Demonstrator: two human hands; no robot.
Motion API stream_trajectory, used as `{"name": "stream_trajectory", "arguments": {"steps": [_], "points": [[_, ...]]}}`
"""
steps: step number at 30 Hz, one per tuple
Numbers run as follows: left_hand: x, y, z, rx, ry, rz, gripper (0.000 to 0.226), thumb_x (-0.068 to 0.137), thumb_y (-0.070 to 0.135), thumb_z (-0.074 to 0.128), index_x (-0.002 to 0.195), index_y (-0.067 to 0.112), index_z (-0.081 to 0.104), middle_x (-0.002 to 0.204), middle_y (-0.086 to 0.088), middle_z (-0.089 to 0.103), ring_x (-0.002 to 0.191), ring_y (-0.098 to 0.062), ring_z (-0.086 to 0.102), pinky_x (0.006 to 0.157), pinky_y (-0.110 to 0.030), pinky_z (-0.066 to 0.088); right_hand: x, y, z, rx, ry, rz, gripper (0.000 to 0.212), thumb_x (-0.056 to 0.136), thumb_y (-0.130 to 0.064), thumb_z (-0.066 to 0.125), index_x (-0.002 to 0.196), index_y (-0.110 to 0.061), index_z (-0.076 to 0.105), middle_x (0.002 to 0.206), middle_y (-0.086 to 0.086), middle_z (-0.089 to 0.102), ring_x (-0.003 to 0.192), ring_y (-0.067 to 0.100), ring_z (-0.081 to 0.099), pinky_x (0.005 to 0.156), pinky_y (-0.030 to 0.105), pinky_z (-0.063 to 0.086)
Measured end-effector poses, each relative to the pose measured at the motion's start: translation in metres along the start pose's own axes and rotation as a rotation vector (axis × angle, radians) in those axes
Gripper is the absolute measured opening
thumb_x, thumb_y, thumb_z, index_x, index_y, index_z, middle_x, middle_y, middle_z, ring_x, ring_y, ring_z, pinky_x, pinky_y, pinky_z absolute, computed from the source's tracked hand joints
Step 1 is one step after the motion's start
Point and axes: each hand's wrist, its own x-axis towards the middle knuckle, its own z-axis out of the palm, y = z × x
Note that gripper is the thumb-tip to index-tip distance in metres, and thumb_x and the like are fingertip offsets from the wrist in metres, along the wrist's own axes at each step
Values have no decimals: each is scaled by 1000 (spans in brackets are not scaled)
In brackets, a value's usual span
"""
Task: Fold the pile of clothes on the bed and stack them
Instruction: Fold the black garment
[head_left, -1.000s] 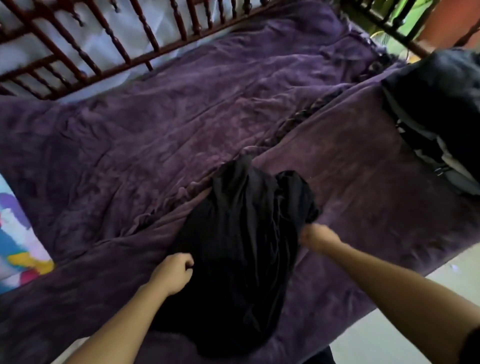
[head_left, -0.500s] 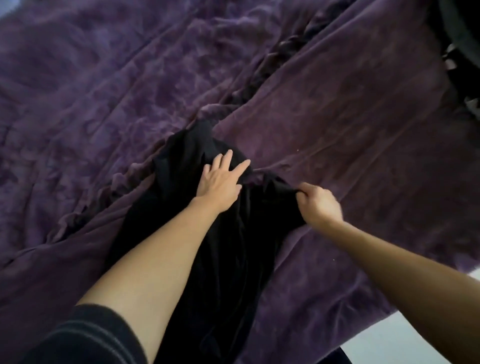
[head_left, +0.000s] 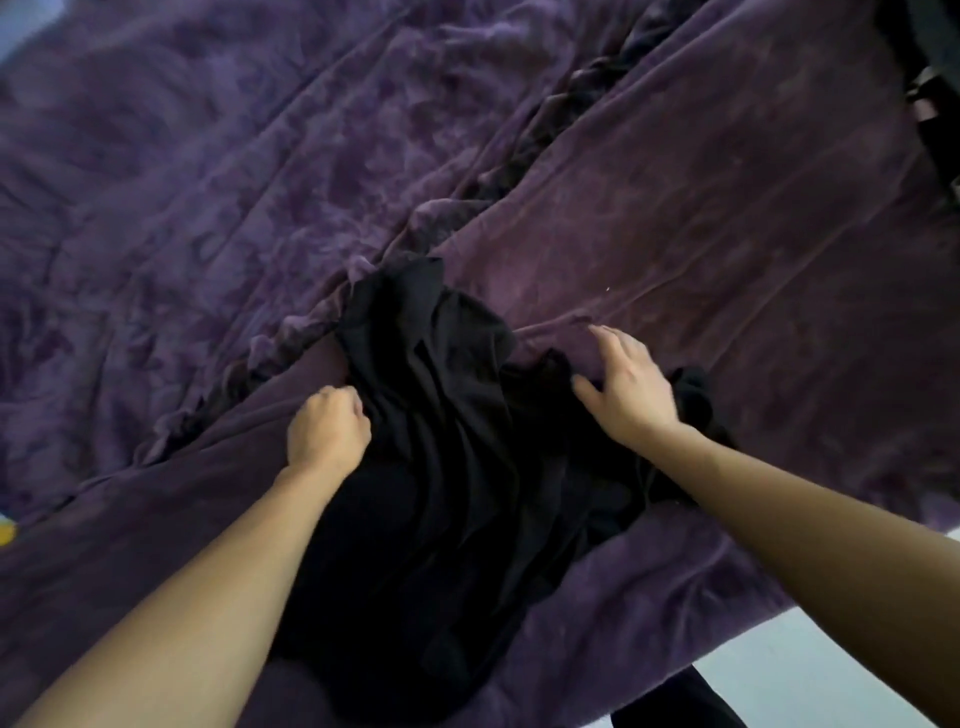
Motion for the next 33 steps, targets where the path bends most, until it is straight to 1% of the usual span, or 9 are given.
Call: {"name": "stream_trajectory", "arguments": {"steps": [2, 5, 9, 13, 21, 24, 27, 31, 33], "points": [[-2, 2, 4, -46, 111, 132, 18, 87, 13, 59, 103, 12, 66, 105, -14, 59, 101, -36, 54, 80, -43, 46, 23, -19, 20, 69, -196, 180, 76, 85, -35, 63, 148, -14, 25, 145, 11, 40, 131, 31, 41, 101, 39, 39], [14, 53, 7, -138, 252, 426, 33, 86, 19, 60, 119, 15, 62, 124, -11, 56, 115, -35, 48, 93, -43, 43, 26, -19, 31, -19, -359, 269, 66, 80, -33, 67, 138, -18, 39, 130, 13, 55, 116, 32, 55, 90, 36, 46], [29, 135, 25, 117, -89, 639, 57, 91, 28, 55, 144, 34, 34, 158, -3, 21, 145, -27, 13, 112, -49, 20, -26, 7, 25, -87, -306, 10, 41, 79, -23, 63, 118, -32, 59, 110, 1, 65, 103, 29, 61, 81, 35, 49], [16, 135, 39, 436, -202, 516, 36, 91, 16, 48, 126, 26, 54, 133, -5, 55, 131, -27, 36, 107, -47, 23, -72, 45, 6, 11, -116, -67, 23, 78, -15, 69, 100, -23, 68, 91, -6, 60, 79, 20, 62, 72, 31, 48], [-42, 30, -16, -74, -2, 507, 21, 80, 34, 72, 86, 20, 58, 95, 2, 50, 97, -21, 52, 75, -34, 39, -67, 7, -39, 74, 89, -103, 17, 69, -5, 67, 81, -17, 62, 80, -8, 53, 70, 19, 57, 64, 27, 38], [-66, 10, -51, -319, 53, 483, 36, 73, 46, 75, 71, 19, 52, 82, 7, 51, 76, -17, 51, 65, -34, 42, -67, -33, -69, 246, 136, -64, 12, 70, -28, 72, 71, -26, 61, 65, -12, 58, 62, 7, 57, 62, 24, 46], [-92, -7, -84, -497, 93, 409, 58, 71, 68, 61, 61, 13, 47, 58, 5, 47, 56, -10, 46, 59, -27, 38, -83, -62, -104, 263, 203, -82, 39, 70, -57, 73, 57, -23, 59, 50, -10, 58, 52, 3, 54, 51, 20, 41], [-134, -35, -116, -336, 121, 524, 55, 72, 52, 71, 53, 13, 37, 51, 5, 34, 51, -11, 34, 54, -31, 32, -126, -93, -133, -51, 109, -155, 15, 71, -26, 73, 79, -24, 60, 77, -6, 63, 83, 23, 63, 65, 26, 37], [-158, -51, -132, -199, 87, 565, 50, 72, 39, 72, 52, 15, 33, 52, 3, 35, 54, -17, 37, 55, -33, 32, -154, -107, -145, -197, 84, -159, 24, 75, -21, 64, 99, -21, 63, 98, 6, 67, 95, 32, 61, 71, 30, 42]]}}
